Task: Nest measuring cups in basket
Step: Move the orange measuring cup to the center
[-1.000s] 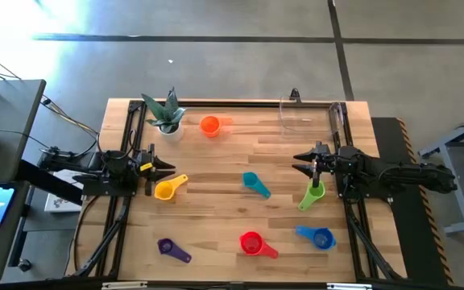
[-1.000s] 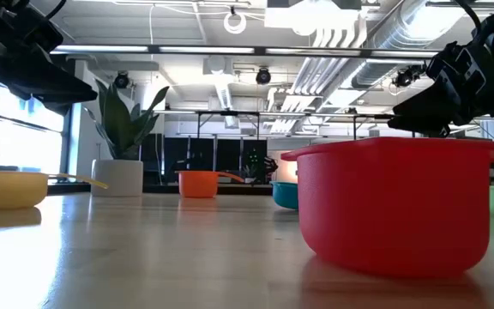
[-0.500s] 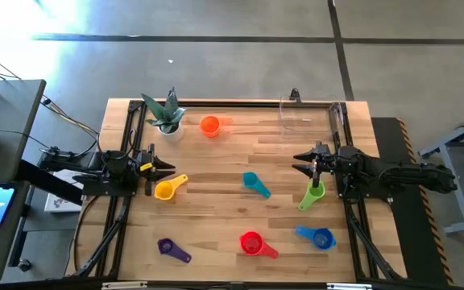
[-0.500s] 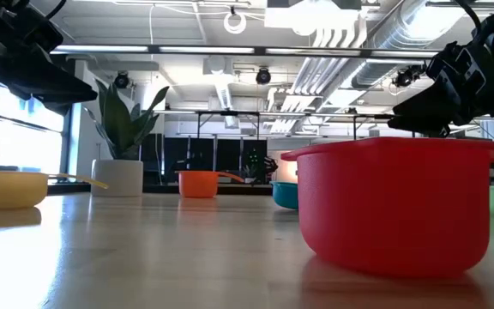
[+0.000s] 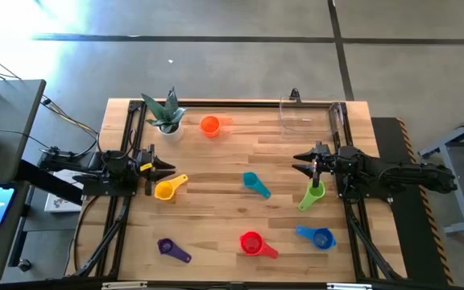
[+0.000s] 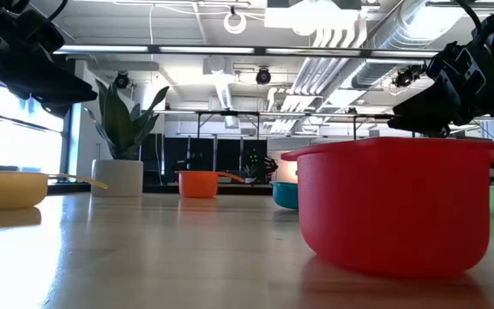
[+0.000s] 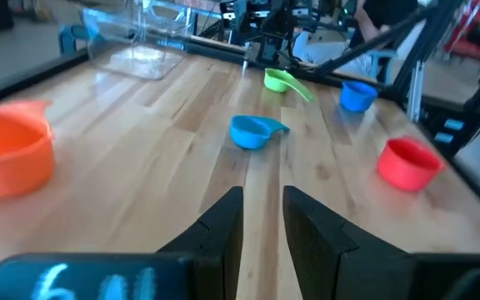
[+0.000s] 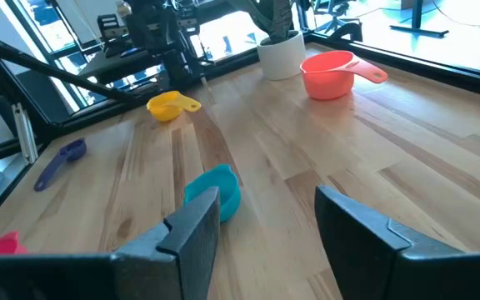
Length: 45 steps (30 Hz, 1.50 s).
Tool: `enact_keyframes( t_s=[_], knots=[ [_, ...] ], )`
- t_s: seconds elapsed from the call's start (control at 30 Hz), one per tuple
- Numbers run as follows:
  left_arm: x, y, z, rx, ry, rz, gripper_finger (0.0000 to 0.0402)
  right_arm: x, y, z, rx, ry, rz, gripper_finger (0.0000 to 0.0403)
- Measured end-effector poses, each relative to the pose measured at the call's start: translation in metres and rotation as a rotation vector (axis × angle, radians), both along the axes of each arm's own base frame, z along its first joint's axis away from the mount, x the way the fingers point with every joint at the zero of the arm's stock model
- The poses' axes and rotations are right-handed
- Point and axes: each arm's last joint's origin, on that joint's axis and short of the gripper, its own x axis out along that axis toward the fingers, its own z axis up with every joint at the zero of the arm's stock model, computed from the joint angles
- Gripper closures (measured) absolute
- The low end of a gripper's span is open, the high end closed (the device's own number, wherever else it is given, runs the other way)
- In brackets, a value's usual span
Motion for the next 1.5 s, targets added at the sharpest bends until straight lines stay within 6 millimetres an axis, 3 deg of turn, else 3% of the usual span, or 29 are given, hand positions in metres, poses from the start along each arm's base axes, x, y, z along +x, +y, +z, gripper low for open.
enact_keyframes(
  t_s=[0.57, 1.07, 1.5],
  knots=[
    [0.0, 0.0, 0.0, -0.332, -0.029, 0.083, 0.0323, 0.0, 0.0, 0.0, 0.021, -0.006, -0.004, 0.0215],
    [0.0, 0.002, 0.002, -0.33, -0.063, 0.146, 0.0323, 0.0, 0.0, 0.0, 0.041, -0.01, -0.009, 0.0215],
    [0.001, 0.002, 0.033, -0.257, -0.296, 0.094, 0.0323, 0.0, -0.001, 0.001, 0.111, -0.028, -0.06, 0.0215]
  ],
)
